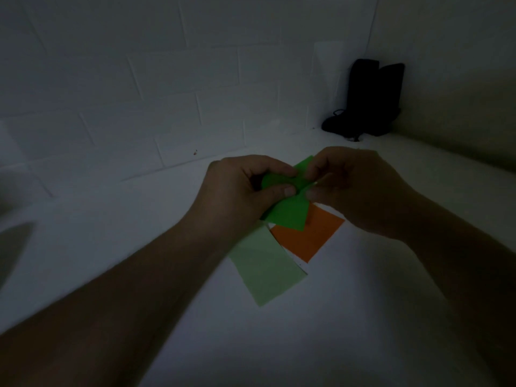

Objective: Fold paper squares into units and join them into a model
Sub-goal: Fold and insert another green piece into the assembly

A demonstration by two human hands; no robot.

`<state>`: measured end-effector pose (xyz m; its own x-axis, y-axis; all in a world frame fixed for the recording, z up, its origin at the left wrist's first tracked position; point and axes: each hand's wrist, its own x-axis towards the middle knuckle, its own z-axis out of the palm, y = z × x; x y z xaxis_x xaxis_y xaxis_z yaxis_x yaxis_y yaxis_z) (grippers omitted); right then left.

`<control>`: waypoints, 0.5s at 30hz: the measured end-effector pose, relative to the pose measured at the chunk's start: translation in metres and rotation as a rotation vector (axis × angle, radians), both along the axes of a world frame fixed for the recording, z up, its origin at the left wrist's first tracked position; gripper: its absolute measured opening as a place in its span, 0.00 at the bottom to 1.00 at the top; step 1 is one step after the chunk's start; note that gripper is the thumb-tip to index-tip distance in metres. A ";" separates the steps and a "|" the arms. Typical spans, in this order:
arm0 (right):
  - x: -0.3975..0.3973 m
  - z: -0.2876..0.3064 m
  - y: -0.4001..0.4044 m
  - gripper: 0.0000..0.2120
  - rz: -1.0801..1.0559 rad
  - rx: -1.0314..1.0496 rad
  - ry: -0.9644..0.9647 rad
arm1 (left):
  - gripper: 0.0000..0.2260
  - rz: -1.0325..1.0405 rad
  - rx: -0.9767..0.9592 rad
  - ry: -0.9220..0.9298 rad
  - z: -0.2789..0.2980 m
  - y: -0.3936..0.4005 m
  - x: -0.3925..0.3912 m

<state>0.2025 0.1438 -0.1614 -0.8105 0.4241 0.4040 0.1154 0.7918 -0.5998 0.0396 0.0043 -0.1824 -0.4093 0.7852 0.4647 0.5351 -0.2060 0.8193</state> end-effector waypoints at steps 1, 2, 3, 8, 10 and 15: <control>0.000 0.000 0.000 0.11 0.001 -0.014 0.023 | 0.11 -0.006 0.001 0.005 0.000 0.000 0.000; 0.000 0.001 0.000 0.10 0.002 -0.040 0.040 | 0.11 -0.006 -0.002 0.013 0.000 0.000 0.001; 0.001 0.001 0.000 0.09 -0.003 -0.068 0.052 | 0.11 -0.005 -0.008 0.025 0.001 0.000 0.000; 0.003 0.003 -0.001 0.11 -0.086 -0.080 0.037 | 0.13 -0.010 -0.019 0.057 0.001 -0.001 0.001; 0.004 0.006 -0.003 0.12 -0.098 -0.072 0.025 | 0.13 -0.011 -0.026 0.072 0.002 -0.001 0.001; 0.003 0.006 -0.005 0.08 -0.117 -0.211 0.056 | 0.14 -0.010 -0.030 0.150 0.003 -0.002 0.002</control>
